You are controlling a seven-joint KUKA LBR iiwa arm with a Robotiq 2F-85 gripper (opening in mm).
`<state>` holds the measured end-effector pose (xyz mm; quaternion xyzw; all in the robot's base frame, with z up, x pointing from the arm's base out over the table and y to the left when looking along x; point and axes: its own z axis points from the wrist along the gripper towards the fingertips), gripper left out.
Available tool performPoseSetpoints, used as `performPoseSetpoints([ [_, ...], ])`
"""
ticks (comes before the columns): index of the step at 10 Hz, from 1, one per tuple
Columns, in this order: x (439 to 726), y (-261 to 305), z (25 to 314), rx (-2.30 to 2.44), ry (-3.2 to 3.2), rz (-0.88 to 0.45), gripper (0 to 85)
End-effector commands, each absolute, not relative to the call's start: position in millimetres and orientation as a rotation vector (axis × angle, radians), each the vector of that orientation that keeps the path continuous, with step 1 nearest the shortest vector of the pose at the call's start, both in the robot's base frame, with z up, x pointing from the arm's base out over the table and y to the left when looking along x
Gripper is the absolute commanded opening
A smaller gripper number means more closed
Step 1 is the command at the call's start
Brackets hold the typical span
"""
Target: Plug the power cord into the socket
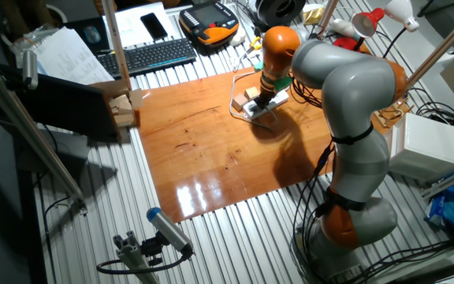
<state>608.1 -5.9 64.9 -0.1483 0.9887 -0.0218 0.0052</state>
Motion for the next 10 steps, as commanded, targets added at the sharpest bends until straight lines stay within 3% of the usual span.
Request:
performPoseSetpoints([
  [1, 609, -6, 67, -0.460, 3.090, -0.074, 34.0],
  [3, 609, -6, 67, -0.431, 3.093, -0.071, 34.0],
  [4, 610, -5, 68, -0.422, 3.094, -0.067, 51.0],
  [8, 602, 7, 113, -0.383, 3.157, 0.015, 51.0],
  [10, 602, 18, 147, -0.432, 3.192, 0.009, 17.0],
])
